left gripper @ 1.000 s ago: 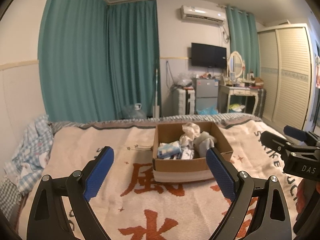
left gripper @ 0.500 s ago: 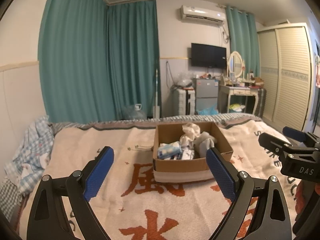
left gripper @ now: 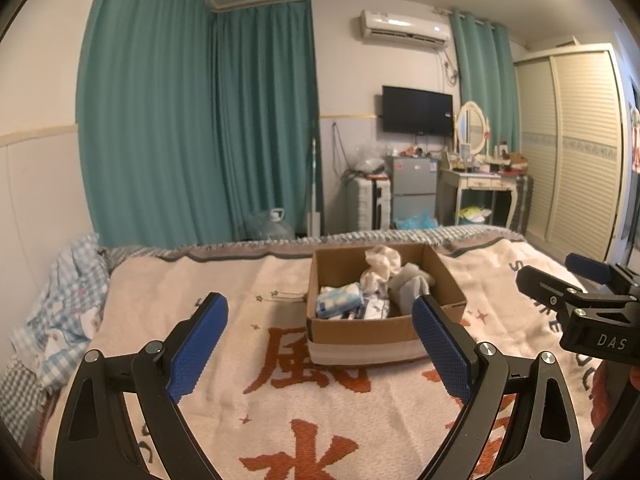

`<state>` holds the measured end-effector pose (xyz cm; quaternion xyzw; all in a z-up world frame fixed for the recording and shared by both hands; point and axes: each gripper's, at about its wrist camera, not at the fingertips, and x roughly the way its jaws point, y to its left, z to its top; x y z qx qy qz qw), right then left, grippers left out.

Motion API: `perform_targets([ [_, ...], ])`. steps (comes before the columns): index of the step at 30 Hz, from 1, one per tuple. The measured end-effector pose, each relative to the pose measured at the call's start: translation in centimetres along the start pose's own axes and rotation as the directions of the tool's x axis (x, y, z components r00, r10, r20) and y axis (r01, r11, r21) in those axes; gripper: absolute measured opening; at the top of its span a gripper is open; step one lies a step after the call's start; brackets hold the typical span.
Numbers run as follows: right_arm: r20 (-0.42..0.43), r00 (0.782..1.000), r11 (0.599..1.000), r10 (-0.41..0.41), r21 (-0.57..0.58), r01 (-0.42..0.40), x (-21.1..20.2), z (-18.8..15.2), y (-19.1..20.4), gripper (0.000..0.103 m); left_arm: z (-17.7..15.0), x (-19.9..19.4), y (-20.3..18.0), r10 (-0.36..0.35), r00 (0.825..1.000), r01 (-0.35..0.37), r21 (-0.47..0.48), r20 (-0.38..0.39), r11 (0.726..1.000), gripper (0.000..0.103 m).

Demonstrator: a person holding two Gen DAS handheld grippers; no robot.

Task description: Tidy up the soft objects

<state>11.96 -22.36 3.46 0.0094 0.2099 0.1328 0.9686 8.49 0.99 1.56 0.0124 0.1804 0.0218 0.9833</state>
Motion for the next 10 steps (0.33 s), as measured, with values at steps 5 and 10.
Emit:
perform_targets([
  [5, -0.002, 1.0, 1.0, -0.002, 0.004, 0.002, 0.09, -0.14, -0.04, 0.103, 0.01, -0.03, 0.08, 0.0, 1.0, 0.0, 0.0, -0.002, 1.0, 0.095],
  [10, -0.003, 1.0, 1.0, -0.005, 0.009, 0.005, 0.23, -0.33, 0.05, 0.103, 0.04, 0.05, 0.19, 0.001, 1.0, -0.001, 0.0, -0.007, 1.0, 0.095],
])
